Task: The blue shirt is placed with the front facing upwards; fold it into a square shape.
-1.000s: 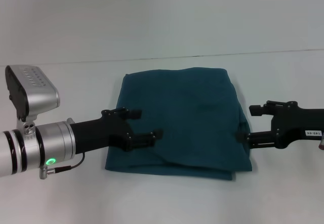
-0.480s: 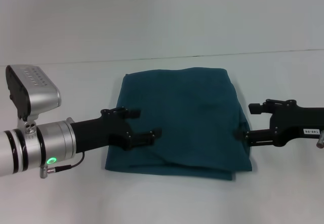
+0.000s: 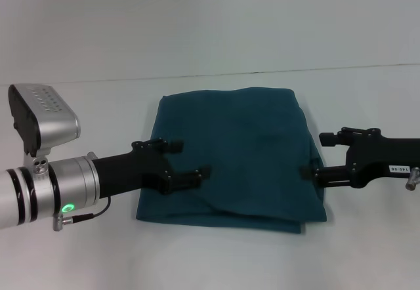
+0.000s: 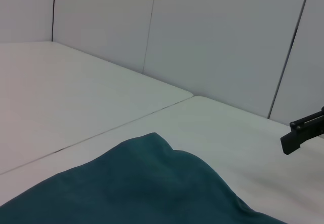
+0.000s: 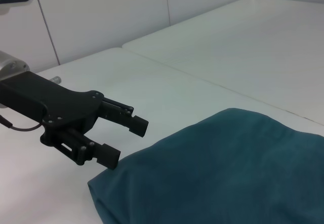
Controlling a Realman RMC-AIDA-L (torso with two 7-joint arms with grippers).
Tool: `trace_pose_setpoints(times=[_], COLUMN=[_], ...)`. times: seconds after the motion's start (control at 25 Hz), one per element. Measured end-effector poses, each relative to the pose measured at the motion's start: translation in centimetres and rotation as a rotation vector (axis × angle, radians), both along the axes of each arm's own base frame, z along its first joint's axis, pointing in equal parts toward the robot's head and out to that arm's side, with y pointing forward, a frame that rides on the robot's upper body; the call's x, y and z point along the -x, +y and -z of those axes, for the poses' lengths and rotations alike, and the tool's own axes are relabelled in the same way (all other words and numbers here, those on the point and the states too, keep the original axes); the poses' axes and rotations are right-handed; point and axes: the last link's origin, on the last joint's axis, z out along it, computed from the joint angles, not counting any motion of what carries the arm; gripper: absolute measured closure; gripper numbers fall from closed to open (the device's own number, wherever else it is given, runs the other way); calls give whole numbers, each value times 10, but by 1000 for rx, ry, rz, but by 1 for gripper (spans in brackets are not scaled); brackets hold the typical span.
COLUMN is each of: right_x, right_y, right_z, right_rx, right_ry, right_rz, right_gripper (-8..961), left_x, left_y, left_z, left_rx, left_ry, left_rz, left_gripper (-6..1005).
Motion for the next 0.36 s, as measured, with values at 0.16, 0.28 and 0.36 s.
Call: trace_pose_setpoints(times=[0.16,0.28,0.36], right_x=[0,0,0], right_y=[0,0,0], right_z=[1,1,1], right_rx=[2,1,-1], right_ry=[1,0,-1], right_rz=[-1,-1,0], right_gripper=[5,5,5], left_x=[0,0,0], left_y=[0,0,0], left_z=[1,0,0], left_rx=[2,0,0], left_ry=[0,-1,-1], left_rz=[0,0,0], left_gripper=[149,149,149])
